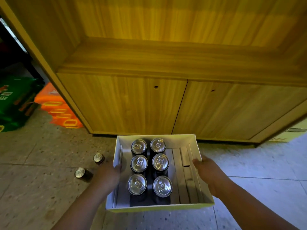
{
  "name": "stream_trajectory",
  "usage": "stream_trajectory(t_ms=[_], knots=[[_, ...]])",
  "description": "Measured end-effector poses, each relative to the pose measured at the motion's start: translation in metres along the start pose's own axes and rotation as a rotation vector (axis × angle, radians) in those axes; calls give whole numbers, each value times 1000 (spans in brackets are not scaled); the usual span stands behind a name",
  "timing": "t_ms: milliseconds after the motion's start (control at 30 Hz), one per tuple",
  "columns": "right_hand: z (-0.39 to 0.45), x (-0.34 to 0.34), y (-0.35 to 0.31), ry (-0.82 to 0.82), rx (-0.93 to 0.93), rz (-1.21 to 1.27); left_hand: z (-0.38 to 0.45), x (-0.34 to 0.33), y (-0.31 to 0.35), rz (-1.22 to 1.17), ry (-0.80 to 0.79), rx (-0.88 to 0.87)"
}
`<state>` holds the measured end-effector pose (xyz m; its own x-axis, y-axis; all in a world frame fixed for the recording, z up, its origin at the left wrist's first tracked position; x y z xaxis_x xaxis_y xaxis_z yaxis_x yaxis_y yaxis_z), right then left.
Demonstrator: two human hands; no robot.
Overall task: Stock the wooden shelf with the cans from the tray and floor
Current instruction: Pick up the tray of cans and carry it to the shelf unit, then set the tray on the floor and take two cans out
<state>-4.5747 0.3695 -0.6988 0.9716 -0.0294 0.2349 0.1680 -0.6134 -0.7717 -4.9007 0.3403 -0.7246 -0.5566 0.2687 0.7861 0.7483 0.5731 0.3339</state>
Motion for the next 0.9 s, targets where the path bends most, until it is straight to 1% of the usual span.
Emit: stream_trajectory(t_ms=[100, 200, 267, 333, 433, 500, 633, 700, 833, 900], knots=[[39, -14, 39, 2, 3, 11, 36, -41, -9, 56, -12, -34], [71, -27, 75, -13, -20, 20, 70, -80, -27, 33, 18, -7], [92, -34, 98, -12, -3, 22, 90, -107, -38, 23, 20, 1], [111, -42, 120, -8, 17, 33, 109, -131, -46, 30, 27, -3], [133, -49, 150, -2, -7, 21, 126, -157, -53, 76, 45, 36], [145, -50, 165, -5, -21, 7, 131, -175, -58, 91, 34, 59], [160, -54, 182, -25, 6, 14, 136, -208, -79, 33, 6, 99], [163, -58, 193, -35, 8, 13, 143, -217, -86, 18, 15, 103], [174, -66, 213, -18, 2, 26, 161, -231, -86, 3, -34, 119], [184, -69, 216, -12, 9, 32, 171, -237, -87, 4, -23, 107]])
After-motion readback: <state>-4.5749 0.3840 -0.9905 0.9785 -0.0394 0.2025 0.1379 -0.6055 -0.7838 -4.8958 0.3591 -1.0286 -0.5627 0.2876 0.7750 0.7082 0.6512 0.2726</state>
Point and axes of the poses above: each hand's wrist, its own z-axis towards the middle knuckle, its own x-axis out of the back of the hand, y = z × x, the point moved 6 cm from there along z, towards the middle knuckle, and after that the axes turned 15 degrees about z, right-handed, at the moved point
